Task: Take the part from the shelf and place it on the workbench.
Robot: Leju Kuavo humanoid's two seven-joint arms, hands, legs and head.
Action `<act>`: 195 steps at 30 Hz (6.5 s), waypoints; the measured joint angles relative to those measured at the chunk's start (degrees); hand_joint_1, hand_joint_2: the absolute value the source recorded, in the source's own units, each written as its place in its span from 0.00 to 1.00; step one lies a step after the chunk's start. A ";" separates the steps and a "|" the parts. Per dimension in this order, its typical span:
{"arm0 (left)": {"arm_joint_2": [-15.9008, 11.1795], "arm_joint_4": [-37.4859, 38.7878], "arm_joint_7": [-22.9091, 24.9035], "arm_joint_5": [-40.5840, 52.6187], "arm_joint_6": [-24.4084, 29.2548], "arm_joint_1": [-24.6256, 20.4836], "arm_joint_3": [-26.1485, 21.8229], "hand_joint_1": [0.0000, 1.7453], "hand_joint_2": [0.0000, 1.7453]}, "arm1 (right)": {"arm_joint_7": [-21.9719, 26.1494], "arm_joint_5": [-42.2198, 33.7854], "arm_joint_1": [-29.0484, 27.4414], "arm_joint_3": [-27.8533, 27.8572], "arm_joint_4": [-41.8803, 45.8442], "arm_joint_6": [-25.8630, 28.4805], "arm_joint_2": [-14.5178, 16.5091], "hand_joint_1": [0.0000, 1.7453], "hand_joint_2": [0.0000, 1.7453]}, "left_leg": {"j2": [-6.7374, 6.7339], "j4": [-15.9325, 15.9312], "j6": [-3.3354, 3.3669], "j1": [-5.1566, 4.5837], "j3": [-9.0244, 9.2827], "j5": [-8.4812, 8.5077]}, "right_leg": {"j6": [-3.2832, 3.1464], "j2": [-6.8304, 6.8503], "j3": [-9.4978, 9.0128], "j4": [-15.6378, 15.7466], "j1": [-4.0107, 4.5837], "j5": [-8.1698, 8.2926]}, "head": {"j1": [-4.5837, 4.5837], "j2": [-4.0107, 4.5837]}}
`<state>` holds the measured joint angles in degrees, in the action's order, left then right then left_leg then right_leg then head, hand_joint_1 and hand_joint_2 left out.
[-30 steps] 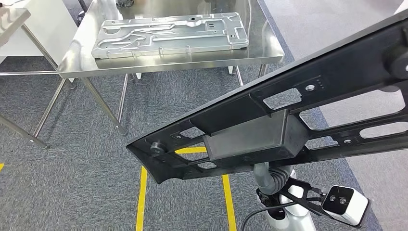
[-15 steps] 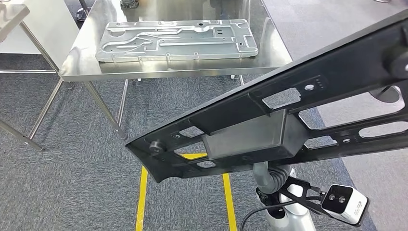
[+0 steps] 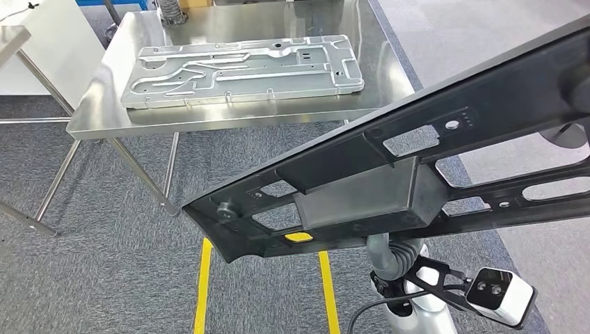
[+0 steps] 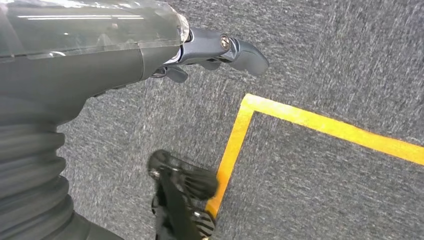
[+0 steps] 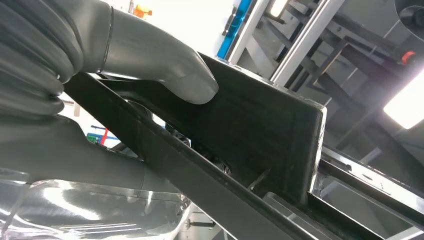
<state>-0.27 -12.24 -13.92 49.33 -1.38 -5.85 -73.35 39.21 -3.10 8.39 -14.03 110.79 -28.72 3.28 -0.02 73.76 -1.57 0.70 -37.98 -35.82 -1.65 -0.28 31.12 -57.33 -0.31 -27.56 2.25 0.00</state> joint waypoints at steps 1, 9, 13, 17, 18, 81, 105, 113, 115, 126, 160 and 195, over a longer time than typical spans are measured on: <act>0.01 0.00 0.01 0.01 0.01 0.09 0.00 0.00 1.00 | 0.00 -0.02 -0.02 0.00 0.00 0.00 0.00 1.00 1.00 | -0.01 -1.79 -0.02 0.00 -0.11 1.40 | 0.07 -0.07 -0.81 0.00 0.00 -0.58 | 0.00 0.00; -0.05 0.00 0.03 0.10 0.16 0.32 0.00 0.00 1.00 | 0.00 -0.19 -0.23 0.02 0.22 -0.08 -0.01 1.00 1.00 | 0.05 -16.23 2.73 -0.49 4.31 10.93 | 2.22 -0.23 -4.31 -0.75 0.12 -2.90 | -0.01 0.00; -0.05 0.00 0.02 0.15 0.10 0.24 0.00 0.00 1.00 | 0.00 -0.26 -0.42 0.13 0.56 -0.21 -0.03 1.00 1.00 | 0.18 -16.73 3.69 -0.31 6.39 9.80 | 3.00 -0.08 3.14 -13.02 -0.08 -7.15 | -0.02 0.00; -0.05 0.00 0.07 0.26 0.10 0.36 0.00 0.00 1.00 | 0.00 -0.31 -0.62 0.60 0.61 -0.33 -0.03 1.00 1.00 | 0.33 -16.74 3.51 -0.32 8.53 8.03 | 3.02 -0.03 7.05 -12.35 -0.09 -4.66 | -0.02 0.00; -0.05 0.00 0.07 0.32 0.10 0.36 0.00 0.00 1.00 | 0.00 -0.30 -0.61 0.70 0.67 -0.39 -0.03 1.00 1.00 | 0.36 -16.75 3.38 -0.32 9.09 7.55 | 2.76 0.04 5.92 -8.14 -0.02 -1.40 | -0.02 0.00; 0.11 -0.04 -0.33 0.78 0.11 0.37 0.07 0.00 1.00 | 0.00 -0.92 0.46 4.43 0.91 0.02 1.43 1.00 1.00 | 0.20 -16.53 2.22 -0.37 9.38 7.36 | 2.11 0.05 6.52 -3.23 0.23 2.77 | -0.02 0.00; 0.56 -0.07 -2.34 1.13 -1.22 -0.06 0.09 0.00 1.00 | -22.12 58.16 35.68 7.66 -46.98 55.75 -6.90 1.00 1.00 | 0.05 -17.09 2.86 -0.22 4.89 11.35 | 2.63 -0.26 10.05 -12.99 0.15 -2.98 | -0.01 0.00; 0.74 -0.07 -2.53 2.11 -1.27 -0.42 0.45 0.00 1.00 | -38.44 88.38 49.37 -1.20 -63.78 55.87 -6.38 1.00 1.00 | 0.41 -15.71 1.26 -0.13 5.11 9.65 | 2.70 0.22 6.15 -1.98 -0.74 4.08 | -0.01 0.00; 0.77 -0.07 -2.46 2.42 -1.27 -0.55 0.54 0.00 1.00 | -39.64 91.66 51.22 -3.71 -66.46 54.83 -5.31 1.00 1.00 | 0.39 -15.84 0.57 -0.07 5.09 9.47 | 1.82 0.12 6.12 -1.80 -0.55 3.92 | 0.00 0.00; 0.84 -0.07 -2.27 2.92 -1.53 -1.79 0.98 0.00 1.00 | -35.34 92.25 55.72 -17.75 -79.76 47.75 3.06 1.00 1.00 | 0.33 -11.08 0.26 -0.10 0.93 10.73 | 0.13 -0.15 4.10 -1.30 0.18 2.78 | 0.00 0.00; 1.39 -0.02 -3.88 4.04 -1.70 -2.64 2.11 0.00 1.00 | -30.77 81.73 44.36 -15.36 -92.24 47.55 7.17 0.25 0.25 | 0.40 -15.98 0.69 0.08 3.89 11.29 | 1.46 -0.21 4.16 -0.44 0.22 3.68 | -0.01 0.00; 2.04 -0.01 -3.92 2.07 -0.90 -2.71 3.09 0.00 0.00 | -0.02 27.12 33.66 -4.77 -55.21 52.67 2.46 0.00 0.00 | 0.52 -16.02 2.36 0.40 3.90 11.54 | 3.23 0.24 5.70 -6.46 -0.12 -1.21 | 0.00 0.00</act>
<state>1.77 -12.25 -17.84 51.40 -2.28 -8.56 -70.26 39.19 24.02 42.05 -18.80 55.58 23.95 5.74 0.50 57.74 0.78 1.10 -34.09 -24.28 1.58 -0.04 36.82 -63.79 -0.43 -28.77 2.25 0.00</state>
